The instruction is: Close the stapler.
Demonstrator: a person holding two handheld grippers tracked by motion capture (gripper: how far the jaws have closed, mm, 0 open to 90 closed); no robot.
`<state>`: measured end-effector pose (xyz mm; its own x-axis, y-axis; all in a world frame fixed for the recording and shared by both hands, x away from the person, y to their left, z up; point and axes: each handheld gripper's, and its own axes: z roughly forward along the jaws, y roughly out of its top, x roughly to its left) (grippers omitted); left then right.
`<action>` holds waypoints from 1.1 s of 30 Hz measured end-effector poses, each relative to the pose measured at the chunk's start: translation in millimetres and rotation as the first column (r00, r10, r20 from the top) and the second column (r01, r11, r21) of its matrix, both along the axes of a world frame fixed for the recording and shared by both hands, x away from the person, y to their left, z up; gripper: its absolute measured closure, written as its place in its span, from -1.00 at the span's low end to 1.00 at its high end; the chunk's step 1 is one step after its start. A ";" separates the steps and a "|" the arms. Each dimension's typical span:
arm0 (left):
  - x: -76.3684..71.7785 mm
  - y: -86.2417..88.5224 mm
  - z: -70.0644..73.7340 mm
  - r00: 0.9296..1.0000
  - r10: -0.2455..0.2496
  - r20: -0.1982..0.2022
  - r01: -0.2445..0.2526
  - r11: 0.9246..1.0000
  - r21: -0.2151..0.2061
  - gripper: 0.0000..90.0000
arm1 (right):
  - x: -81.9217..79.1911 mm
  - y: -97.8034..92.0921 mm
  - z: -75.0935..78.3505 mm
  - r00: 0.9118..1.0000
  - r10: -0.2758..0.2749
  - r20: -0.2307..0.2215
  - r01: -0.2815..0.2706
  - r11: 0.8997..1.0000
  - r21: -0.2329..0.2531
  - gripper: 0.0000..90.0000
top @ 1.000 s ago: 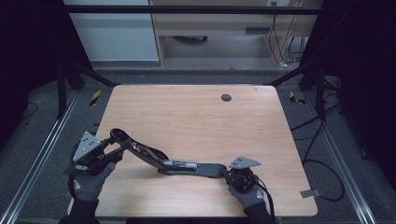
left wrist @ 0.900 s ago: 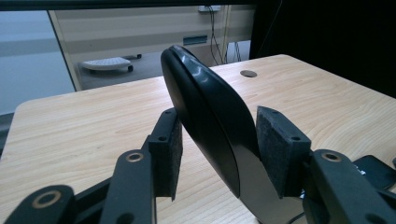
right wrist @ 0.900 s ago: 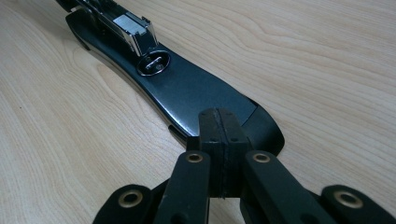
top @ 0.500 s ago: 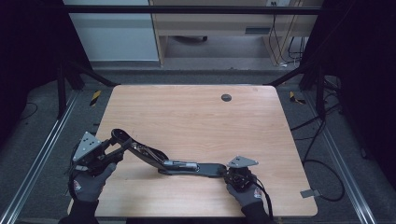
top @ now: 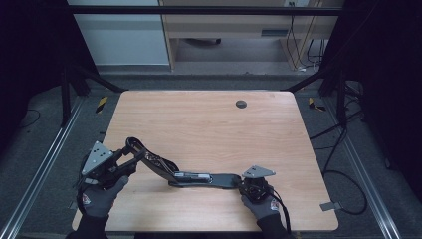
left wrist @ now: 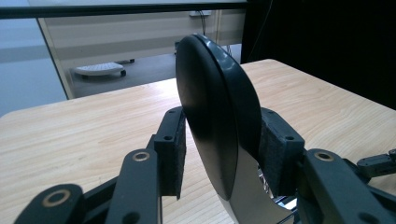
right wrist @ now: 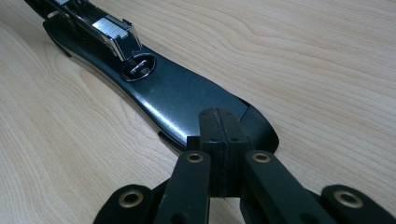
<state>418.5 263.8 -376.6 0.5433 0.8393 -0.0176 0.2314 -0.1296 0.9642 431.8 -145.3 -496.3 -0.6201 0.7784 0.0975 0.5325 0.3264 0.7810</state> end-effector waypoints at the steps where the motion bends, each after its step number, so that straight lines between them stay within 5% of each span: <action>1: -1.4 -4.6 2.0 1.000 -0.006 0.009 0.006 1.000 0.012 0.24 | -0.1 0.2 0.3 1.000 -0.001 -0.002 0.001 1.000 0.000 1.00; 33: -3.8 -59.7 17.5 0.997 -0.040 0.060 0.030 0.989 0.147 0.28 | 0.6 -0.4 -0.5 1.000 -0.001 0.001 0.001 1.000 0.002 1.00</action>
